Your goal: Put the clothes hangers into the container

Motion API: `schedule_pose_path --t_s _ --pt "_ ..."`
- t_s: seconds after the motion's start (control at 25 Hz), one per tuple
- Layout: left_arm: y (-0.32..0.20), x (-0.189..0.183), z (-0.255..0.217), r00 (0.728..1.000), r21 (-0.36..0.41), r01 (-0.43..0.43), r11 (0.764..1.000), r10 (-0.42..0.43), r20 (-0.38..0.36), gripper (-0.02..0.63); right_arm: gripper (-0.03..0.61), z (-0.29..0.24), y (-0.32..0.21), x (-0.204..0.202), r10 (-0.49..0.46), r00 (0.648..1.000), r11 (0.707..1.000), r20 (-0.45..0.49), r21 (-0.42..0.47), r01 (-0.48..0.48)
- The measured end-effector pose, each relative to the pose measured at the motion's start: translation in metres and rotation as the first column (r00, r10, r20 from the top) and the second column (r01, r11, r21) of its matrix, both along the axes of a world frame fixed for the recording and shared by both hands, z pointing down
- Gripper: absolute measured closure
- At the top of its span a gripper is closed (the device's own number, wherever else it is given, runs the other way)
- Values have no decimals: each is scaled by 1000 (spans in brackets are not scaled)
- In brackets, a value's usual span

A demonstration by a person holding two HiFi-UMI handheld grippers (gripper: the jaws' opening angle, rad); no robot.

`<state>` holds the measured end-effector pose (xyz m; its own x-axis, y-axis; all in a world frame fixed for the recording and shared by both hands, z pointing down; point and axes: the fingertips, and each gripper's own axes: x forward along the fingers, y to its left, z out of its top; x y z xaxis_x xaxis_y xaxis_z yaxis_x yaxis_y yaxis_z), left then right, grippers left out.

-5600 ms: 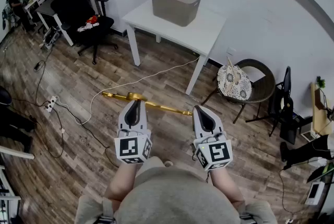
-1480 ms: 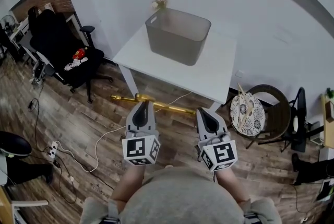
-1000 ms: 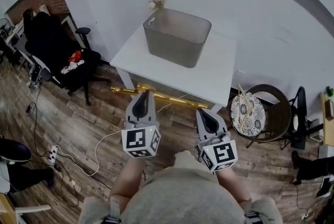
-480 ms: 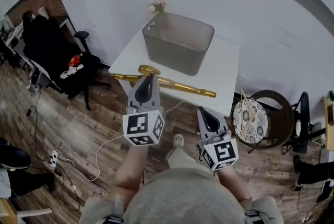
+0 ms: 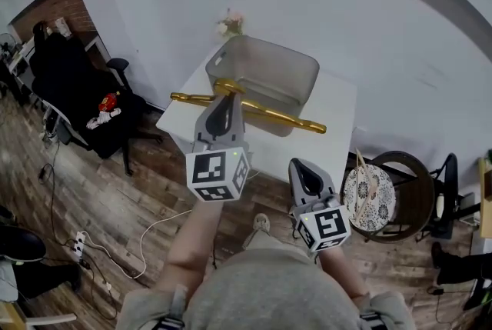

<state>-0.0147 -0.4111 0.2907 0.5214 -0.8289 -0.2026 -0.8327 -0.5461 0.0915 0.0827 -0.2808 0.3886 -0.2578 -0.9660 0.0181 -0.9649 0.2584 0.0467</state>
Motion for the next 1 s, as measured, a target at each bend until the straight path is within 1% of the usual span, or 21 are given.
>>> schedule_pose_path --t_s 0.2,0.52,1.0 --pt "-36 24 -9 1000 12 -19 1000 19 3 586 577 -4 -34 19 12 1000 1000 2 2 -12" --pt "-85 60 -5 999 1 -39 999 39 7 587 577 1 -79 48 21 1000 1000 9 -4 -21" --pt "-135 95 13 998 -27 -61 998 62 7 587 577 13 -129 77 21 1000 1000 20 -16 -20"
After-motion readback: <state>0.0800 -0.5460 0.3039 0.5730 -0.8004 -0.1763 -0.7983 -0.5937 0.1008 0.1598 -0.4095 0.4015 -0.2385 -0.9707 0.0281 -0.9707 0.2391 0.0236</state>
